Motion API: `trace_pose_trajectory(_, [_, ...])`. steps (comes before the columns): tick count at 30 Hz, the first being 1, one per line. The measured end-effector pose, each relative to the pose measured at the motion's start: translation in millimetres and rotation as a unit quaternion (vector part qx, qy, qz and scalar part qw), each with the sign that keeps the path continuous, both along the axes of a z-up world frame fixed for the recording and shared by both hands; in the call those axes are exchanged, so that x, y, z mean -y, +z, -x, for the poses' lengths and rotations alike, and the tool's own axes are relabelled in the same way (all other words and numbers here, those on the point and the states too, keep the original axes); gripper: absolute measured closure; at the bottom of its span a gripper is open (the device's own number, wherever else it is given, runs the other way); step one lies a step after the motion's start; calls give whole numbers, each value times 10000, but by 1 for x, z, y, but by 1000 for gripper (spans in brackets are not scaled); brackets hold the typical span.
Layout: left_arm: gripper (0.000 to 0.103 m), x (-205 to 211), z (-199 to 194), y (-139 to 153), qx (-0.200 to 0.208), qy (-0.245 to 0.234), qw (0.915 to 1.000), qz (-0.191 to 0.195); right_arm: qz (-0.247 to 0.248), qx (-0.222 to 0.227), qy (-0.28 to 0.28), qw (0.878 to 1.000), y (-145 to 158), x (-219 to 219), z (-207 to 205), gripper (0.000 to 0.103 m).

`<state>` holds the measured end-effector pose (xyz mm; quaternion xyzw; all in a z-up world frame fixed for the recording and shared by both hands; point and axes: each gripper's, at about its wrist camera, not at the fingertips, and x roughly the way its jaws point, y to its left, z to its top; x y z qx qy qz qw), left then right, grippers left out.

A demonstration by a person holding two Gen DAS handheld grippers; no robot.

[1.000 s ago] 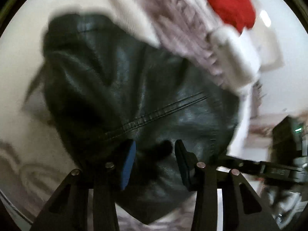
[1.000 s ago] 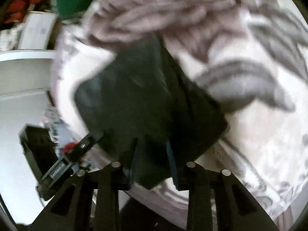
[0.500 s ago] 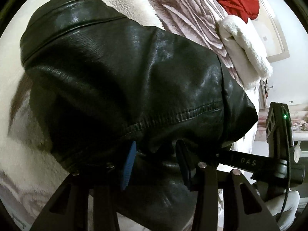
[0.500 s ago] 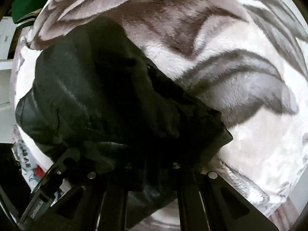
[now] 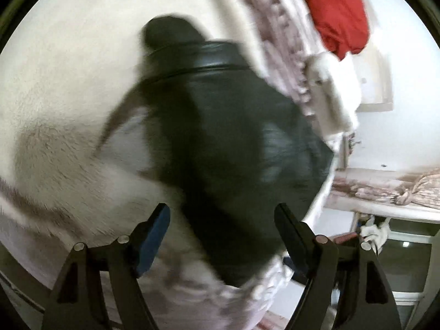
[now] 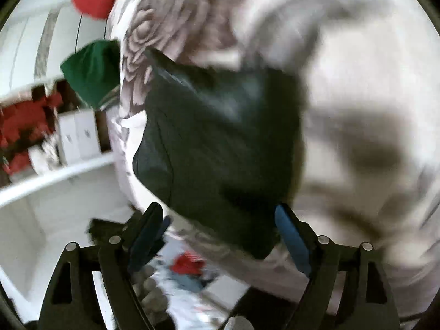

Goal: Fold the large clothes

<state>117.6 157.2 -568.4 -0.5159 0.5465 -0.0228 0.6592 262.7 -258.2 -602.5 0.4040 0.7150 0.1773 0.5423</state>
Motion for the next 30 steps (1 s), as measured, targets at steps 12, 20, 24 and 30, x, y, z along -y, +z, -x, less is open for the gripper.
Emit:
trace_pose_trajectory(12, [25,-4,-38,-42,769,13,9948,670,-1110,200,-1279,9853,-108,-35,-1,12])
trace_pose_trajectory(20, [79,-4,-67,4,1633,93,9863,219,-937,631,-1486,9824,-71,-48,-14,55])
trace_pose_trajectory(24, [80,0,-89,33,1844,108,9824,277,-874,838,-1379,9830,-37,-42,-30,61])
trace_pose_trajectory(30, [80,13,-136,81,2258,289,9732,320,-922,1154,-1254,9810,28,-6,-81,63])
